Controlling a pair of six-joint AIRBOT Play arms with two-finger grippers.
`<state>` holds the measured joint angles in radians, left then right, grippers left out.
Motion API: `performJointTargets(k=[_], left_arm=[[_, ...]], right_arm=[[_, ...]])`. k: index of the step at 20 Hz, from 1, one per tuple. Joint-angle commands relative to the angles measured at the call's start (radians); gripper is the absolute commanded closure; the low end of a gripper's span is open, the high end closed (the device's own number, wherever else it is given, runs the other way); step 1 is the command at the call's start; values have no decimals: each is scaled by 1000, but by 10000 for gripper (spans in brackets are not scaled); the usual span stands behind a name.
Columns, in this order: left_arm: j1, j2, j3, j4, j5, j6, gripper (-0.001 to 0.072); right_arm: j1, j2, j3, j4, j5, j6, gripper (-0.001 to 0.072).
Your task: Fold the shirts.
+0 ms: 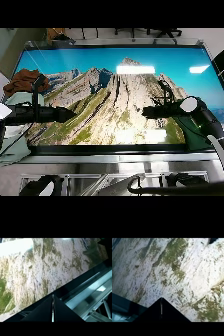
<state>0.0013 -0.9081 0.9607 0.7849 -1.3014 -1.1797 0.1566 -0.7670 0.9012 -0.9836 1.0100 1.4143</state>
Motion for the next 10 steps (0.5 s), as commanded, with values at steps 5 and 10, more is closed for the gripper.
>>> performJointTargets(k=[5,10], left_arm=[[1,0,0,0,169,1,693],[24,-32,40,200,728,57,693]], right_arm=[[1,-5,0,11,-28,0,684],[1,-36,0,79,-45,0,684]])
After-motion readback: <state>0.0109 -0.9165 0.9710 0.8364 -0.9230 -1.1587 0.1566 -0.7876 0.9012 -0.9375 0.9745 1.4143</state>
